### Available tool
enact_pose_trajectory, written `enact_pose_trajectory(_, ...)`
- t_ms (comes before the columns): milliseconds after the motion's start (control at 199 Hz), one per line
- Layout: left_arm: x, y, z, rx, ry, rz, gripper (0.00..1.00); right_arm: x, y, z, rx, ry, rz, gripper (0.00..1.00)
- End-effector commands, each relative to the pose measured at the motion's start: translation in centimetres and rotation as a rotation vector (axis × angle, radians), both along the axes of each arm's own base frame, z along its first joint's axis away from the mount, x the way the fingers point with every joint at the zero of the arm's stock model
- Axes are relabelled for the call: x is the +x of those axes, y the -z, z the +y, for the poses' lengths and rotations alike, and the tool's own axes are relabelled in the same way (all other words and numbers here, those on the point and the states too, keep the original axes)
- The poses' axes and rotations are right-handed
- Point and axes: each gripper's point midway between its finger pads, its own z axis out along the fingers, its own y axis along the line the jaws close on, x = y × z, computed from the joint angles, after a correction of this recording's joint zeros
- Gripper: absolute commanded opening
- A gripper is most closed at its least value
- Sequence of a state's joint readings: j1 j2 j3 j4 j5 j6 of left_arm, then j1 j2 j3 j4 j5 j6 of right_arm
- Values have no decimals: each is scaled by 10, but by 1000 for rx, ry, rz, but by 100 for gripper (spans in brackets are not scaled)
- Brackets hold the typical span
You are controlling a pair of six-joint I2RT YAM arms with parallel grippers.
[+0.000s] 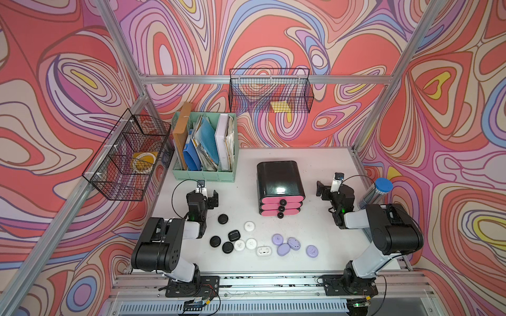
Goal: Put the bluetooth earphones in the drawer according to color
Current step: Adjust the storage box at the center of the board.
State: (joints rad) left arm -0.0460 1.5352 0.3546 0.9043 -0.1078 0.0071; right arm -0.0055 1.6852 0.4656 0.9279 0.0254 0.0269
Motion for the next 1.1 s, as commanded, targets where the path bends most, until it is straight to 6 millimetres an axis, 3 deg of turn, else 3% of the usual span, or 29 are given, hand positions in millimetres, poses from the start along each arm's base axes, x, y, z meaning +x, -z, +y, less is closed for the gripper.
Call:
enact_pose_trajectory(0,2,-5,1,-7,-1,-20,99,3,-6,3,-11,-23,-10,98)
enact_pose_trajectory(125,-14,-21,7,-12,-39,-94,99,3,-29,7,-10,-32,34,98)
enact_pose_trajectory(331,-38,-67,0,8,-25,-216,99,-23,-74,9,104,-2,-47,98)
enact_pose_trajectory(471,-50,-102,-6,-250,-49,-276,99,-32,-101,27,278,-51,14,98)
enact_pose_trajectory(602,-60,-123,-38,-444,94,-250,99,-41,-106,48,402,-132,122,98)
enact_pose_trajectory(687,-66,-124,-50,-590,124,-202,99,-48,-99,56,514,-120,215,98)
enact_pose_trajectory(787,-70,-119,-71,-690,203,-133,99,-58,-106,89,605,-307,260,98)
enact_pose_trajectory(867,-71,-116,-81,-714,249,-92,99,-63,-110,107,669,-409,281,98)
enact_pose_trajectory(1098,-75,-122,-101,-681,378,-25,99,-74,-107,145,793,-592,384,85)
